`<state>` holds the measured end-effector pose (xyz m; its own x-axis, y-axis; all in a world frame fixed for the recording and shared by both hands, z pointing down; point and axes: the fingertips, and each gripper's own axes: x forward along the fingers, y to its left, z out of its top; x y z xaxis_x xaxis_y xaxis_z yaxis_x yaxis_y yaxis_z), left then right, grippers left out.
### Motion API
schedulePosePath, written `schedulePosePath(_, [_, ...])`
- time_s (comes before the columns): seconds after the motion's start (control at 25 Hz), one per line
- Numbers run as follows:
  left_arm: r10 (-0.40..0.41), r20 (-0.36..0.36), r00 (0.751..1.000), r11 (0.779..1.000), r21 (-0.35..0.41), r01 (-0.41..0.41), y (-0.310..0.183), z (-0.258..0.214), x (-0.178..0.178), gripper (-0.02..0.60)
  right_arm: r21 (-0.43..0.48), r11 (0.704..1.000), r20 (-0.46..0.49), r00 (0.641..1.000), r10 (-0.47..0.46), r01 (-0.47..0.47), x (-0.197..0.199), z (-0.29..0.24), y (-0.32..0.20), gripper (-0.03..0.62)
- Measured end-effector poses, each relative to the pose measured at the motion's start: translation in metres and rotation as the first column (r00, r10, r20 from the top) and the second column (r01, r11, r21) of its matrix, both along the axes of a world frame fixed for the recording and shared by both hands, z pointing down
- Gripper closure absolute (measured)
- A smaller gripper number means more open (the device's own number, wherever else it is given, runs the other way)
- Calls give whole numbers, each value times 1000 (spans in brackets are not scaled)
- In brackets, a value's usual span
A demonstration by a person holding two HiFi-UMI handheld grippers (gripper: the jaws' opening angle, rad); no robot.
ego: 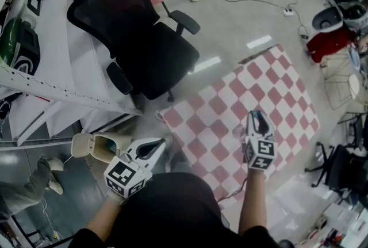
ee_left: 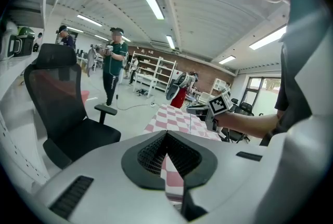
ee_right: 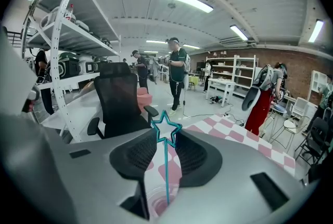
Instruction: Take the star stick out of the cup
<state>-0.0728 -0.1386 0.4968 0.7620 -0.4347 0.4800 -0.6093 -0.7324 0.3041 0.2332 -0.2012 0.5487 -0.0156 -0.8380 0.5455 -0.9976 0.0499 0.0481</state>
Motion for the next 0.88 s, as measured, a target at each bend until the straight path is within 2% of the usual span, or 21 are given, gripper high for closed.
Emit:
schedulePosePath(0.64, [113,-68,991,993,33,-111,-6,-12,5,541,131,986,-35,993,112,-106,1,-71,31,482])
schedulePosePath(0.88, [177,-101,979,984,54,-173,-12,-20,22,541,190,971,-28,988,154,-146,1,-105,49,484])
